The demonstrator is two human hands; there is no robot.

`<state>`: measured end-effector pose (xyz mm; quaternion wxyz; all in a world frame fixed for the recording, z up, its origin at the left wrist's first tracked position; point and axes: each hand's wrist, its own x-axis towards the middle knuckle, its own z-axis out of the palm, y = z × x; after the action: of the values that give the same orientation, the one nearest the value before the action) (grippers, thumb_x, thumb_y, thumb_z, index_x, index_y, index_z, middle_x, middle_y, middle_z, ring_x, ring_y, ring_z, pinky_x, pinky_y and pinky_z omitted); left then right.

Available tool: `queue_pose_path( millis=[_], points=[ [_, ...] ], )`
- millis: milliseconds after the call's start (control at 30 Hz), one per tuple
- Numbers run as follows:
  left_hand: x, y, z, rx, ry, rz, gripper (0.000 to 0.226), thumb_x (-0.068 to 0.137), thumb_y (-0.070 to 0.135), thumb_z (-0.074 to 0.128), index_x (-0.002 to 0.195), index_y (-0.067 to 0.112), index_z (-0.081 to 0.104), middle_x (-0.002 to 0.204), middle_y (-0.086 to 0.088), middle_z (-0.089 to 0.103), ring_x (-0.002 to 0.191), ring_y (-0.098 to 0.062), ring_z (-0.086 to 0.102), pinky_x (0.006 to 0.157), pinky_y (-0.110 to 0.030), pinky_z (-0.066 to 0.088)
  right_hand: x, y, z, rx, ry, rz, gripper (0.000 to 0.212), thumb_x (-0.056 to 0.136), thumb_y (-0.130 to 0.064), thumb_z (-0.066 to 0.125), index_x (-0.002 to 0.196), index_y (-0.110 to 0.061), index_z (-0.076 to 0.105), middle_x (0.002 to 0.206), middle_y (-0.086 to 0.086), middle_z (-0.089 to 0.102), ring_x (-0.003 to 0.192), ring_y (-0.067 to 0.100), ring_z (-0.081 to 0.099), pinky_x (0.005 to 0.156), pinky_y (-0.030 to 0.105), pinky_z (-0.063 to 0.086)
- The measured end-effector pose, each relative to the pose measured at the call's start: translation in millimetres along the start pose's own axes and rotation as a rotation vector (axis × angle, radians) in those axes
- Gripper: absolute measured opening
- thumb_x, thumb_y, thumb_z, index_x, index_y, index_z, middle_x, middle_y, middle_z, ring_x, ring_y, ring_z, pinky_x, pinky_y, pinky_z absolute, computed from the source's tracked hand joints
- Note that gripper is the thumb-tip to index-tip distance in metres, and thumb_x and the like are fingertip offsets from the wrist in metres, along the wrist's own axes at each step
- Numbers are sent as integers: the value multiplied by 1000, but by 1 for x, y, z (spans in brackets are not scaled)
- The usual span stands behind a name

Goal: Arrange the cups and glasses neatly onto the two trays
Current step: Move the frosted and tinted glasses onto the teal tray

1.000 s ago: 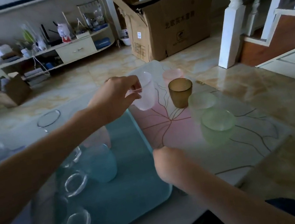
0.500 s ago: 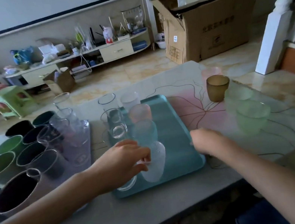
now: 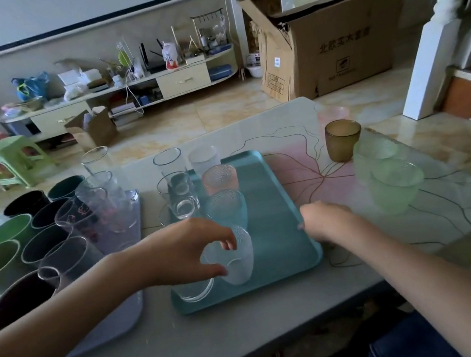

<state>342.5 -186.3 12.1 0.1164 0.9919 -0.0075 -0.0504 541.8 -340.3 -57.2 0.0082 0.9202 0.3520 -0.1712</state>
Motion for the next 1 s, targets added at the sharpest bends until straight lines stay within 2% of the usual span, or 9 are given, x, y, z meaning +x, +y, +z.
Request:
queue_pose_path(
  millis=[67, 167, 300, 400, 467, 667, 800, 900, 1000],
  points=[
    [6, 2, -12, -14, 67, 5, 34, 77, 50, 60, 105, 30, 63, 102, 17, 65, 94, 7, 55, 88, -13, 43, -3, 5, -6, 36, 20, 1, 22, 95, -26, 43, 109, -14, 55, 114, 6, 59, 103, 27, 61, 77, 30, 39],
    [27, 3, -30, -16, 137, -26, 21, 83, 40, 63, 99, 28, 66, 96, 18, 66, 90, 6, 57, 85, -10, 43, -5, 16, -17, 123, 119, -15, 26, 95, -30, 43, 72, -17, 40, 92, 6, 55, 80, 24, 54, 70, 28, 37],
    [81, 2, -43, 3, 198, -1, 9, 87, 27, 59, 92, 26, 66, 89, 14, 68, 84, -2, 62, 82, -28, 51, 9, 24, -40, 213, 398, -43, 16, 95, -24, 41, 87, -13, 47, 98, 9, 59, 88, 28, 54, 70, 31, 36],
    [148, 3, -51, -5, 273, -2, 15, 87, 18, 54, 95, 22, 67, 92, 10, 67, 87, -10, 63, 83, -32, 52, 29, 27, -70, 149, 592, 24, 16, 93, -13, 44, 102, -7, 56, 105, 11, 61, 100, 31, 56, 69, 32, 39],
    [199, 0, -51, 8, 304, -3, 22, 86, 7, 51, 101, 15, 66, 102, 0, 68, 95, -17, 63, 86, -33, 50, 47, 32, -88, 45, 682, 95, 17, 88, -9, 52, 103, -8, 60, 108, 10, 62, 111, 31, 51, 80, 36, 40],
    [323, -12, -26, 227, 358, -69, 55, 87, -5, 46, 129, 29, 50, 143, 3, 44, 130, -21, 41, 103, -38, 36, 97, 56, -86, -36, 564, 230, 26, 81, -8, 49, 102, -15, 63, 105, 8, 64, 110, 30, 53, 112, 53, 15],
    [370, -21, -4, 342, 276, -28, 51, 92, 11, 50, 138, 30, 40, 155, -1, 24, 142, -21, 19, 113, -39, 20, 124, 53, -83, -30, 574, 312, 32, 83, -10, 51, 110, -22, 62, 87, 0, 64, 102, 27, 59, 113, 58, -6],
    [386, -29, 8, 335, 266, -6, 39, 95, 22, 48, 133, 29, 45, 153, -1, 28, 142, -20, 22, 113, -37, 18, 137, 51, -85, 2, 584, 342, 23, 88, -9, 47, 98, -20, 65, 70, -2, 55, 97, 25, 62, 115, 57, -7],
    [392, -32, 11, 288, 356, 31, 31, 94, 17, 49, 123, 25, 55, 143, -2, 42, 133, -21, 35, 109, -34, 24, 142, 54, -78, -16, 585, 301, 31, 89, -8, 46, 113, -22, 61, 65, -3, 47, 95, 25, 61, 116, 54, -7]
  ],
)
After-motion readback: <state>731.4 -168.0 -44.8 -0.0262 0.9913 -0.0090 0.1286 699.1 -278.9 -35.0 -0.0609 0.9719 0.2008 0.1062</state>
